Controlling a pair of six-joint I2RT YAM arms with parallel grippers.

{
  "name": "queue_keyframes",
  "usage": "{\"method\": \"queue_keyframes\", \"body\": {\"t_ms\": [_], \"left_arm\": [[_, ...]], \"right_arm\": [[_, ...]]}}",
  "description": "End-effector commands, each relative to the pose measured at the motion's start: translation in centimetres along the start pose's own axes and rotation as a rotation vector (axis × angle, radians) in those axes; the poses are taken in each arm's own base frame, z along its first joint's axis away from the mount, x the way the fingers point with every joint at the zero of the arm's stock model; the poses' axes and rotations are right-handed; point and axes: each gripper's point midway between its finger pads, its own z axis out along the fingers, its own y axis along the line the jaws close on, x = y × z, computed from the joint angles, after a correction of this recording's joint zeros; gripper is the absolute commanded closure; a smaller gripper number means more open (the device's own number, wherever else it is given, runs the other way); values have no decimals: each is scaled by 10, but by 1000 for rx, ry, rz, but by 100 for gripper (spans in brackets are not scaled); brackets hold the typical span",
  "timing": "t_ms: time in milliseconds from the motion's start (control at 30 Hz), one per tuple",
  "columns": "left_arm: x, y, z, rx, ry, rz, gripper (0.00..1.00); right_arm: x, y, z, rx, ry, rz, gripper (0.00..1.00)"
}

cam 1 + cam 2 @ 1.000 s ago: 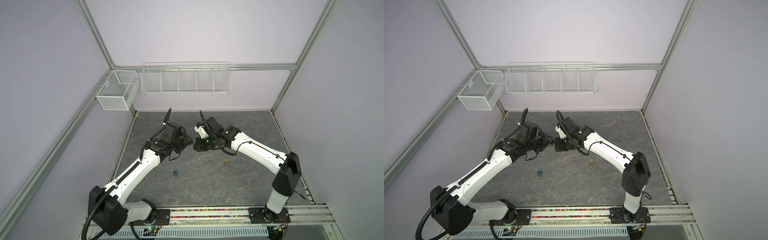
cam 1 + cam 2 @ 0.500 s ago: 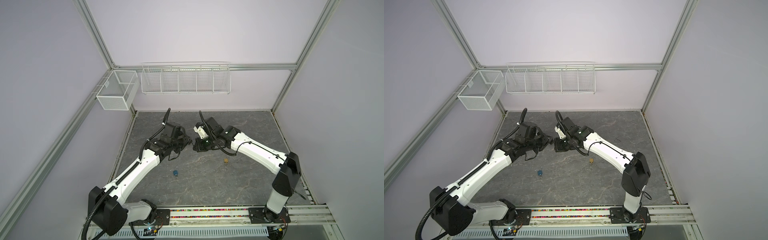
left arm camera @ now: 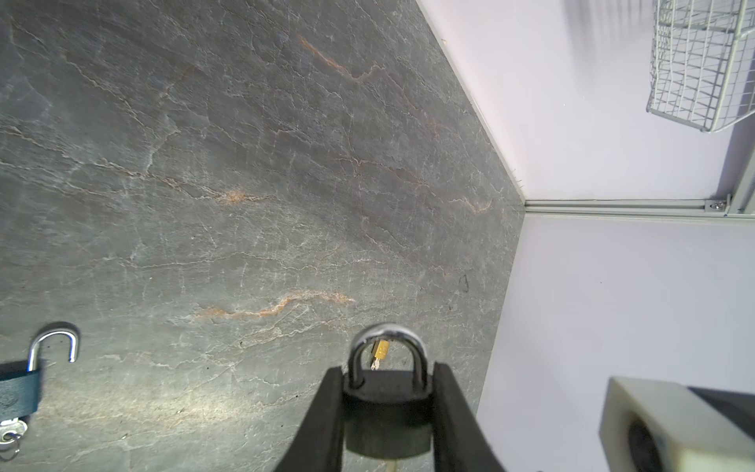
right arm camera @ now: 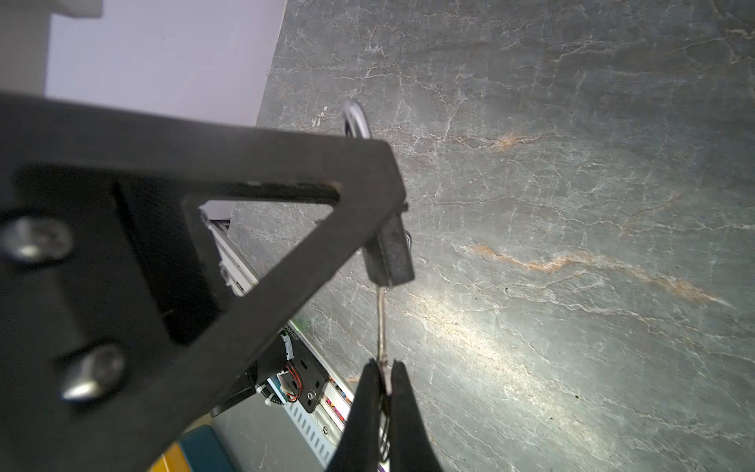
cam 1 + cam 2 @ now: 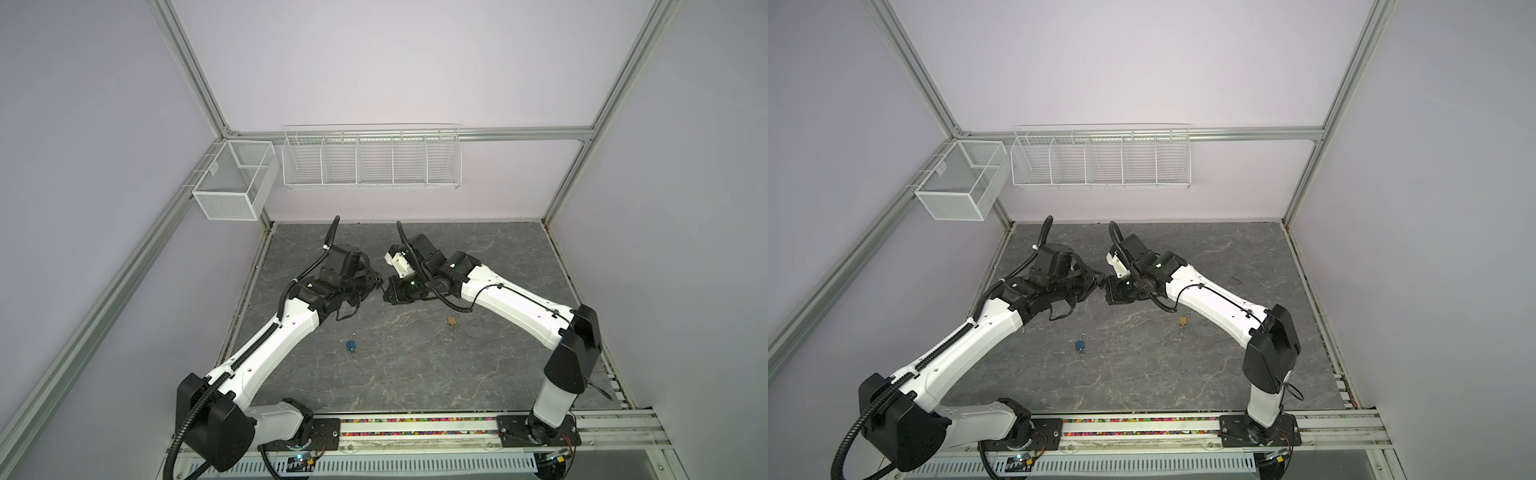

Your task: Unlock with the key

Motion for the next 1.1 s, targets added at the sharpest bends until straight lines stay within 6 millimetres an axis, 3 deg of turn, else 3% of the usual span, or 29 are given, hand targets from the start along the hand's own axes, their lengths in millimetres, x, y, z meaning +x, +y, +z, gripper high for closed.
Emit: {"method": "queue_keyframes", "body": {"t_ms": [0,167,467,1067], "left_arm": [[-4,-6,-11,32,-19,2,100],[-3,-7,-11,40,-14,-3,100],[-2,-6,-9,39,-11,-6,100],[7,-20,-14,107,33,-32,100]], "right_arm": [[-10,0,1,1,-28,9,93],[-13,-3,0,10,-34,13,94],[-20,9,-7,-26,-56,8,93],[-24,3,3,-10,-54,25,94]]}}
